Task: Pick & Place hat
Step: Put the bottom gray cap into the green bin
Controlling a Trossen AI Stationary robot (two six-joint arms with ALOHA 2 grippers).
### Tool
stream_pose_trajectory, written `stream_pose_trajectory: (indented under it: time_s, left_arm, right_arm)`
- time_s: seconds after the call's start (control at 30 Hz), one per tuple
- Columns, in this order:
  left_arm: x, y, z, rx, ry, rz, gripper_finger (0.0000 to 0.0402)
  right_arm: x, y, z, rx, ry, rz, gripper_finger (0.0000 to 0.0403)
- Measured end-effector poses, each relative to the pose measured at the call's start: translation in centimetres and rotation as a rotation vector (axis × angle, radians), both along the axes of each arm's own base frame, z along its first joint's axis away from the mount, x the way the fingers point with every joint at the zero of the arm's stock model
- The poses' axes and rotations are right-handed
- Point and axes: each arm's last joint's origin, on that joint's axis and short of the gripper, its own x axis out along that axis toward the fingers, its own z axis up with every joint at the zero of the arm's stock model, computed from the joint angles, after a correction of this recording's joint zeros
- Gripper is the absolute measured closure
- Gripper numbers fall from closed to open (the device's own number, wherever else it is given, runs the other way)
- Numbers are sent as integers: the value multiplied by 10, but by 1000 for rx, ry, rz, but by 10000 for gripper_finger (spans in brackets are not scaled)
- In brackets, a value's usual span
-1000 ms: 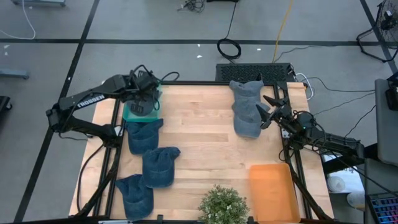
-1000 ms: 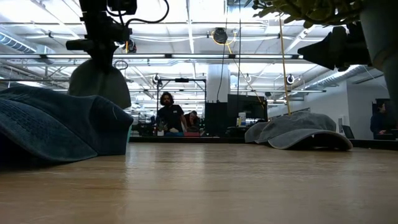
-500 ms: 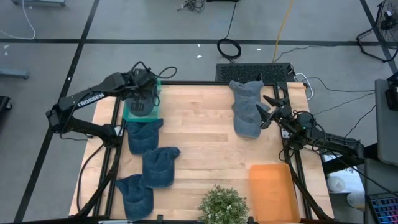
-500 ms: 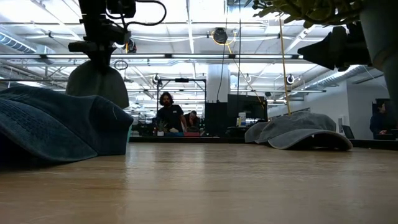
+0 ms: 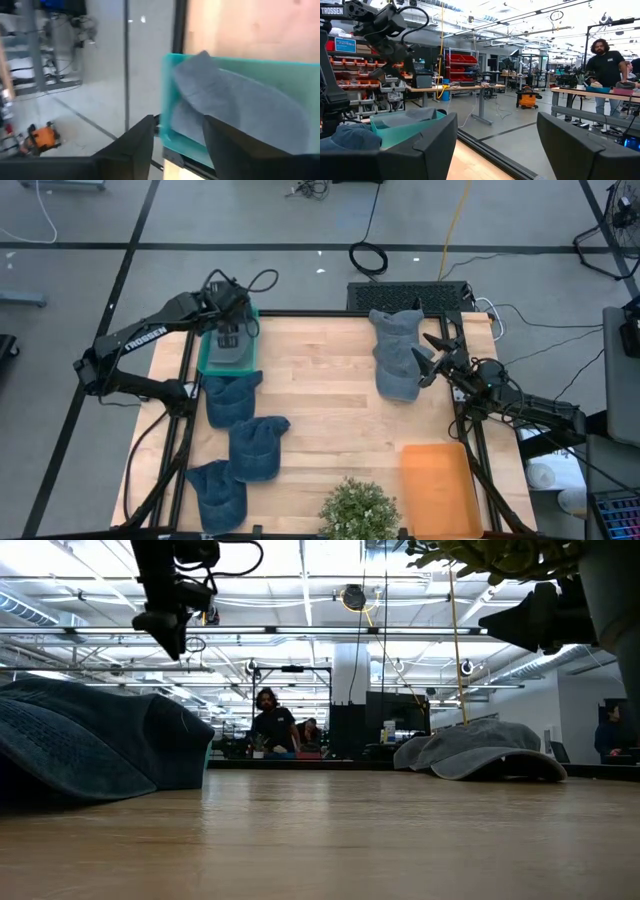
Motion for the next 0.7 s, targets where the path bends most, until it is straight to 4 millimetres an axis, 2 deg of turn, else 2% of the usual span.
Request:
stream_pose_trajectory:
  time_s: [0.2, 0.33, 0.47, 0.6, 0.7]
  left_arm:
    - [-3, 2, 2, 84, -140, 292, 177]
    - [-8, 0, -7, -64, -269, 431, 185]
    - [-9, -3, -39, -157, -242, 451, 235]
    - [-10, -6, -77, -234, -213, 402, 323]
    - [-10, -9, -97, -288, -236, 380, 387]
  right_arm:
    - [0, 0, 0, 0, 0, 0, 144]
    - [0, 0, 0, 0, 0, 0, 143]
    - [0, 0, 0, 0, 0, 0, 140]
    - [0, 0, 0, 0, 0, 0, 142]
    - [0, 0, 0, 0, 0, 0, 142]
